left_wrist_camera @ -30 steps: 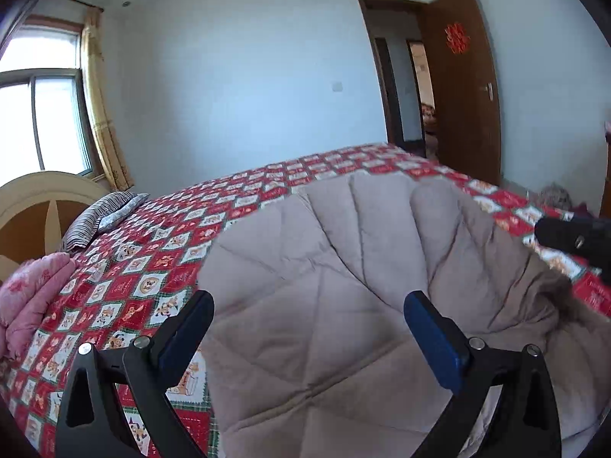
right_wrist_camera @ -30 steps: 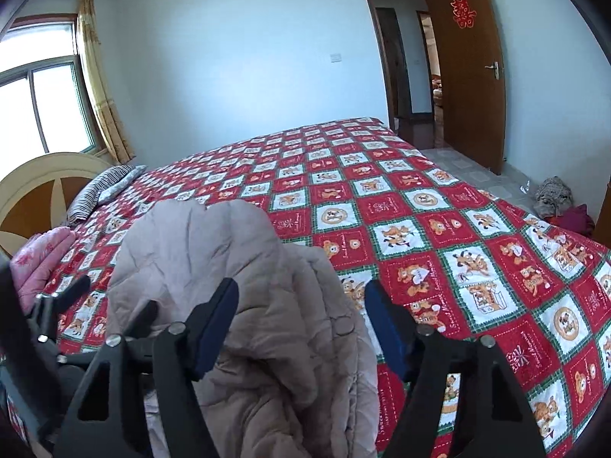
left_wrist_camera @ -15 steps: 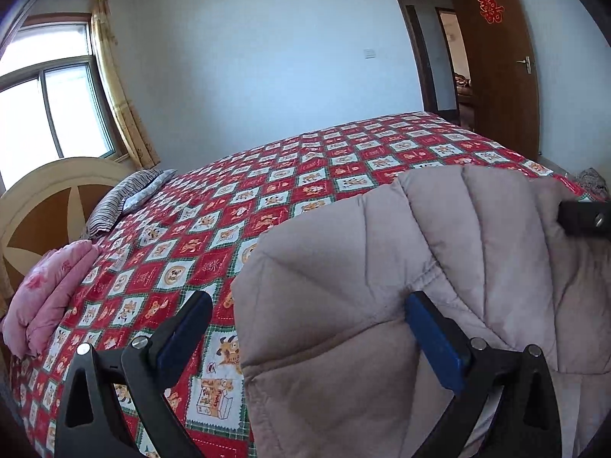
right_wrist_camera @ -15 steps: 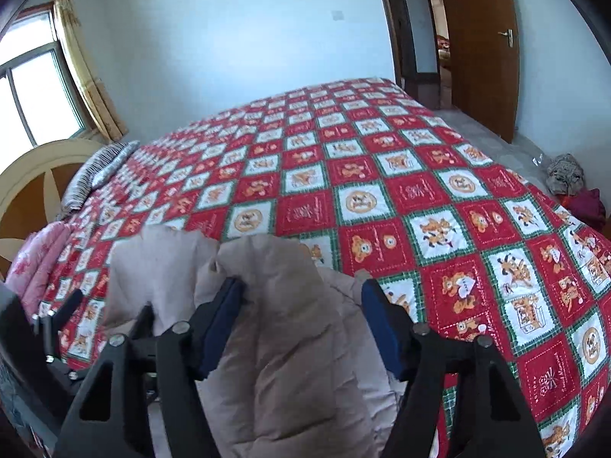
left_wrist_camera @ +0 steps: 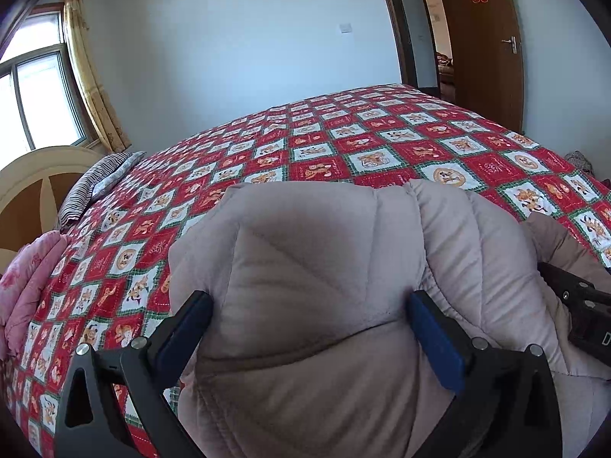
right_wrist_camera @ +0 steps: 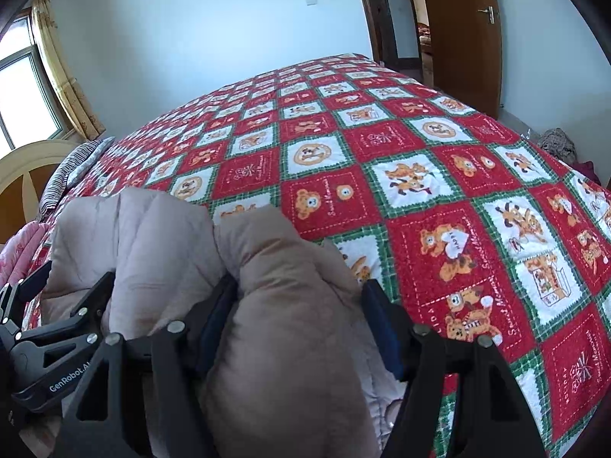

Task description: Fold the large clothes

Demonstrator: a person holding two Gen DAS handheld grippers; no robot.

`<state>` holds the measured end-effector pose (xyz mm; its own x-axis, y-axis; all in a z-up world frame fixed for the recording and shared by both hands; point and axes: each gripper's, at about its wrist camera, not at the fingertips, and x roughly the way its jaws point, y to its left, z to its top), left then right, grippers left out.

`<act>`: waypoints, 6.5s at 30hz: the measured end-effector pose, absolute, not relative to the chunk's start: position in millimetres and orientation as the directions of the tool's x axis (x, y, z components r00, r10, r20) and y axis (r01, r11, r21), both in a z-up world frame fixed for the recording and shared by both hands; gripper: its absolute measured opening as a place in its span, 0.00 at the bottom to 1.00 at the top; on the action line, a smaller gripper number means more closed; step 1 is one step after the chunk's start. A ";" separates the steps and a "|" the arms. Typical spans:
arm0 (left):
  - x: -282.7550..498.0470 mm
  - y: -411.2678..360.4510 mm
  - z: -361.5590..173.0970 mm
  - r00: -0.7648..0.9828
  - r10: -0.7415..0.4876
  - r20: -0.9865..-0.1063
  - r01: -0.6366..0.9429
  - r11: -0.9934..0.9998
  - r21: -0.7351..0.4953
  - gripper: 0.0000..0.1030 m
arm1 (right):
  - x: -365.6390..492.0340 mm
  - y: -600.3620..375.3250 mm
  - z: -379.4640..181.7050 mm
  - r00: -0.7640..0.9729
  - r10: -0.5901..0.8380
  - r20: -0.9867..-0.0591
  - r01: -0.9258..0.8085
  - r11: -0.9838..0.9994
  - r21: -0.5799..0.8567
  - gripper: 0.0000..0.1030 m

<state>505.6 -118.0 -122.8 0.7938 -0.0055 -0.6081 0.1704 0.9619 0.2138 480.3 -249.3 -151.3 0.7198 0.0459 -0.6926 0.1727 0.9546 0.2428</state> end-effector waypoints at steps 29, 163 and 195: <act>516.0 -110.6 -146.3 0.767 -0.029 -0.641 0.172 0.972 0.162 0.99 | 491.7 -245.2 -180.2 0.666 0.031 -0.746 0.200 0.955 0.218 0.78; 357.2 86.7 -19.6 0.793 -0.163 -0.586 0.207 0.978 0.007 0.26 | 394.9 -139.0 -128.0 0.653 0.510 -0.560 -0.277 0.849 0.450 0.26; 333.4 236.6 -85.2 0.756 0.054 -0.653 -0.027 0.998 0.052 0.42 | 419.7 9.8 -148.5 0.486 0.585 -0.649 -0.460 0.803 0.380 0.26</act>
